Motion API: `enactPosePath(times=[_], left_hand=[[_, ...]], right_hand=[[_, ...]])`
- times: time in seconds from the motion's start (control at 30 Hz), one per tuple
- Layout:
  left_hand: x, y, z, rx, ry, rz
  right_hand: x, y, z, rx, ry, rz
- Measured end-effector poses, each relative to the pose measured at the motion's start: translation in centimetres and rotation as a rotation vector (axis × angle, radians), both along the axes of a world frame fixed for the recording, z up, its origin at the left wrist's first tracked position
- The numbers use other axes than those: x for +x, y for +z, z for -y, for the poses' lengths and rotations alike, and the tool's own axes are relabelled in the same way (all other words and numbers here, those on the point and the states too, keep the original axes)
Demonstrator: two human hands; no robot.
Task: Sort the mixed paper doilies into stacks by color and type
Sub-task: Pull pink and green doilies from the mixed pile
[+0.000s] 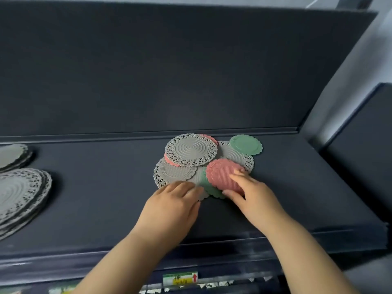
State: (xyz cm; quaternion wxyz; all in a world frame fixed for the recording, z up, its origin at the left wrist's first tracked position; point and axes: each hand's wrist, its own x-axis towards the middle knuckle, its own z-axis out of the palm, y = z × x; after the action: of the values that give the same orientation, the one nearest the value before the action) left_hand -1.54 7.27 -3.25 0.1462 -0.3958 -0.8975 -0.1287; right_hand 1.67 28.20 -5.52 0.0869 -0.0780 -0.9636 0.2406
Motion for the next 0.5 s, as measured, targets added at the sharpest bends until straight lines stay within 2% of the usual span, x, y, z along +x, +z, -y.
enactPosePath(times=[0.13,0.17,0.23,0.33,0.43,0.5], left_hand=[[0.7,-0.8,-1.1,0.018,0.005,0.036],[0.6,-0.8,-1.6,0.008,0.014,0.036],[0.2,-0.8,-2.8,-0.071,0.004,0.007],[-0.6,-0.6,-4.5,-0.222,0.033,0.061],[-0.7,0.4,-5.3,-0.310,0.013,-0.048],[-0.7,0.7,-5.3,-0.290,-0.023,-0.118]], right_hand=[[0.4,0.4,-0.7,0.271,0.021,-0.068],[0.5,0.5,-0.9,0.281,0.002,-0.076],[0.7,0.7,-1.0,0.226,-0.023,-0.120],[0.8,1.0,-1.1,0.074,-0.069,-0.177],[0.9,0.9,-1.3,0.008,-0.085,-0.182],[0.9,0.7,-1.3,0.017,-0.072,-0.192]])
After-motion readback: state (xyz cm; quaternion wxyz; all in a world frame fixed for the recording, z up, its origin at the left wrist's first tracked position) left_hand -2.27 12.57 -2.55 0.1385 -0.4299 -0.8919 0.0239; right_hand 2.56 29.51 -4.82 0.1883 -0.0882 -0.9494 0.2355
